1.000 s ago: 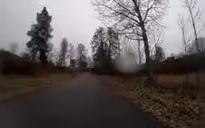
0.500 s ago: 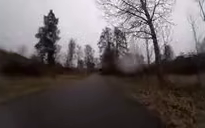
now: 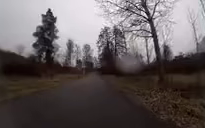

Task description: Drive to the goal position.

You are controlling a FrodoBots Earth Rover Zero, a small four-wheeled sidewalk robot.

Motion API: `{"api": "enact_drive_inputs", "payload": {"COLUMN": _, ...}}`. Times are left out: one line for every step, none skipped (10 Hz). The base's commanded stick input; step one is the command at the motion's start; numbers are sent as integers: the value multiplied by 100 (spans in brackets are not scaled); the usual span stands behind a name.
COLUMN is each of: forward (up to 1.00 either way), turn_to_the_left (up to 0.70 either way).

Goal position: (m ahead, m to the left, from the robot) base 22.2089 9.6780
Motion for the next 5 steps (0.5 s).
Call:
{"api": "enact_drive_inputs", "payload": {"forward": 70, "turn_to_the_left": 0}}
{"api": "enact_drive_inputs", "payload": {"forward": 70, "turn_to_the_left": 0}}
{"api": "enact_drive_inputs", "payload": {"forward": 70, "turn_to_the_left": 0}}
{"api": "enact_drive_inputs", "payload": {"forward": 70, "turn_to_the_left": 0}}
{"api": "enact_drive_inputs", "payload": {"forward": 70, "turn_to_the_left": 0}}
